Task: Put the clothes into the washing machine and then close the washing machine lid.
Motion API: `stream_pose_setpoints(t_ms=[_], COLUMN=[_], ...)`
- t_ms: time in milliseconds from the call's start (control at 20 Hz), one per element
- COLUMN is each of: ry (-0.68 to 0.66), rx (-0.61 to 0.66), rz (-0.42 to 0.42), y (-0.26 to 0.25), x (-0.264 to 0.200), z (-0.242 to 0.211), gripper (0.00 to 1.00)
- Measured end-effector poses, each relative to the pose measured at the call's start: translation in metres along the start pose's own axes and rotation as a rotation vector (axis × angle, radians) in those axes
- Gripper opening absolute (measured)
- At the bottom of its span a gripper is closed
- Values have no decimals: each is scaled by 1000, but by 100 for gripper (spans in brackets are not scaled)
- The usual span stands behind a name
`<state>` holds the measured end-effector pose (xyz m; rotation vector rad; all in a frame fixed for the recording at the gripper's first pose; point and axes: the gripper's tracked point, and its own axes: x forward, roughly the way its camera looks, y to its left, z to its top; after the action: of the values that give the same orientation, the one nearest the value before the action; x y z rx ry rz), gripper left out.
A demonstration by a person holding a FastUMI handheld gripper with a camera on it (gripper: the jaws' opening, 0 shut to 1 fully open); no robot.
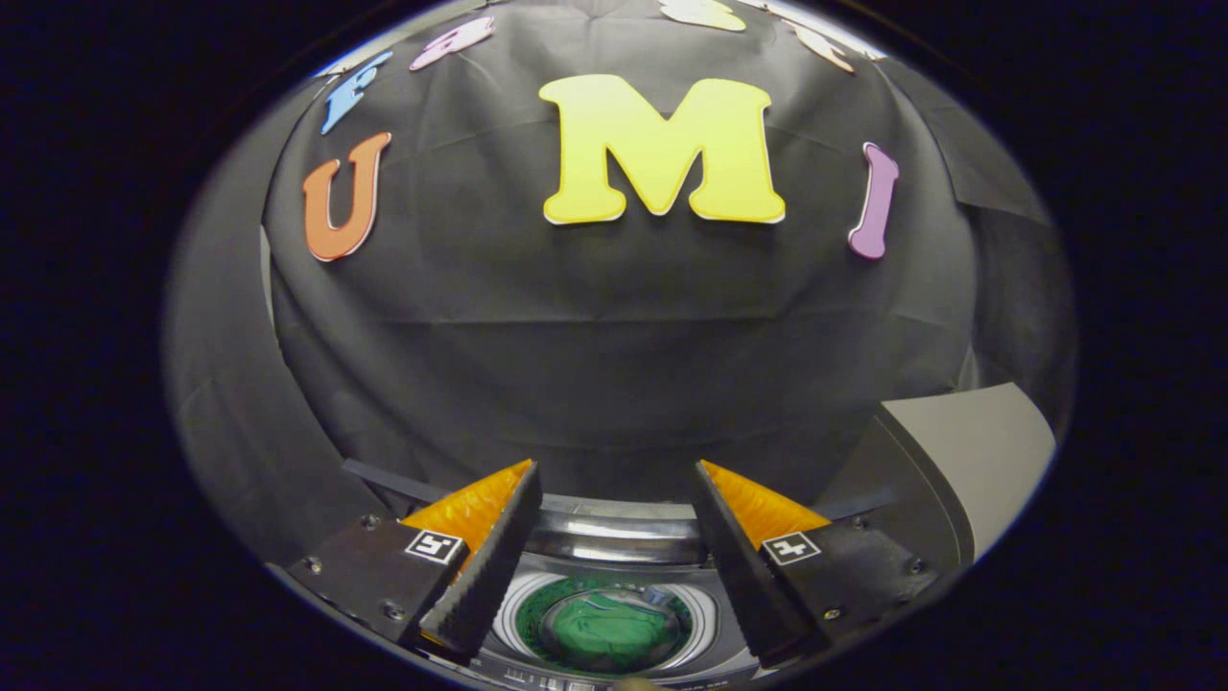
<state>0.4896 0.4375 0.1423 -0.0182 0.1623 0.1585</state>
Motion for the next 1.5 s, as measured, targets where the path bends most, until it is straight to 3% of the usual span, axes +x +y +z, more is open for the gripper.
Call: stream_pose_setpoints(t_ms=[750,1250,1500], ry=[169,166,81], rx=[-47,-52,-44], rz=[40,48,69], y=[5,2,-8], x=[-52,-74,-113], z=[-90,-83,-55], gripper=[98,98,98])
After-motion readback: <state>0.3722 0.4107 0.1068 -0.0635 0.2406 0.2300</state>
